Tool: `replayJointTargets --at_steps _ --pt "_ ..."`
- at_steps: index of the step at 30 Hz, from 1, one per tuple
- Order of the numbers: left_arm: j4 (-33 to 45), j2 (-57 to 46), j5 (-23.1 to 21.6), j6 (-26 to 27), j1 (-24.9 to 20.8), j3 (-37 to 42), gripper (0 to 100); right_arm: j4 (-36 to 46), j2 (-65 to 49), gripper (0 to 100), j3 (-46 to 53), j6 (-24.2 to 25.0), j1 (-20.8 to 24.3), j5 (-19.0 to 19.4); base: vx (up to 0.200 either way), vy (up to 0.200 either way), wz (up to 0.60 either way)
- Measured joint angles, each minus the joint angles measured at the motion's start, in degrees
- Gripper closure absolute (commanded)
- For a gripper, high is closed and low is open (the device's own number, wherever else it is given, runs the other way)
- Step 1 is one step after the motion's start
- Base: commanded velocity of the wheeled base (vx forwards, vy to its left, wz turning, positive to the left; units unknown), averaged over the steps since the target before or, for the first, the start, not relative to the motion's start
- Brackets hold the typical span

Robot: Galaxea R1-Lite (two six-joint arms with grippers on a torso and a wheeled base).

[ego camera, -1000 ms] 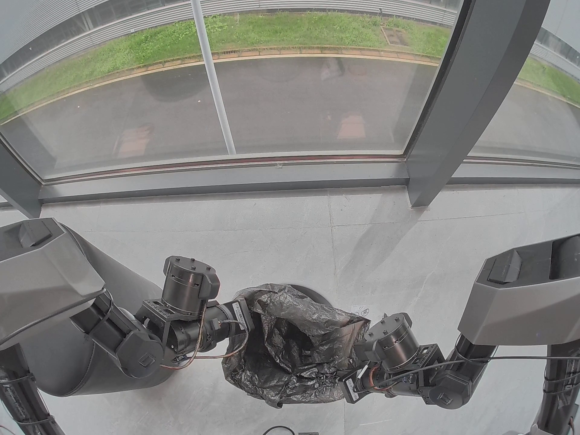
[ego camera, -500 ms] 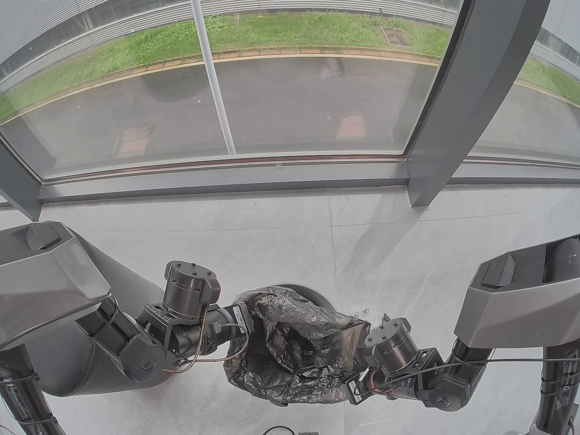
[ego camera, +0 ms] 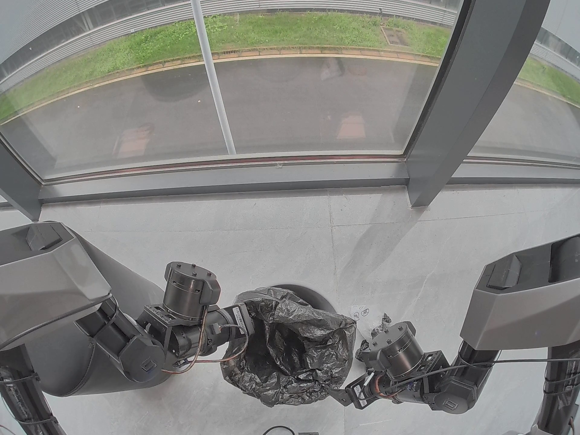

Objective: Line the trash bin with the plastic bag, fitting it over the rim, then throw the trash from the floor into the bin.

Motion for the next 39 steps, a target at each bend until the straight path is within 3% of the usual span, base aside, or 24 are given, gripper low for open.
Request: replayJointTargets --at_steps 9,18,25,39 --pt "0.00 -0.04 0.05 0.00 0.07 0.11 100 0.15 -2.99 0 -1.54 -0.11 0.01 -0.06 0.000 0.000 0.00" --pt "-0.26 -0.01 -0.04 0.05 0.29 0.00 100 0.17 -1.61 0 -12.57 -0.22 -1.58 -2.33 0.000 0.000 0.00" --pt "-4.61 0.02 -0.04 0.10 0.41 0.41 100 0.74 0.88 0 -18.13 -1.29 -2.95 -3.79 0.000 0.000 0.00" --pt "-4.90 0.24 -0.04 0.10 0.46 0.63 100 0.74 1.24 0 -19.63 -3.21 -4.68 -5.56 0.000 0.000 0.00"
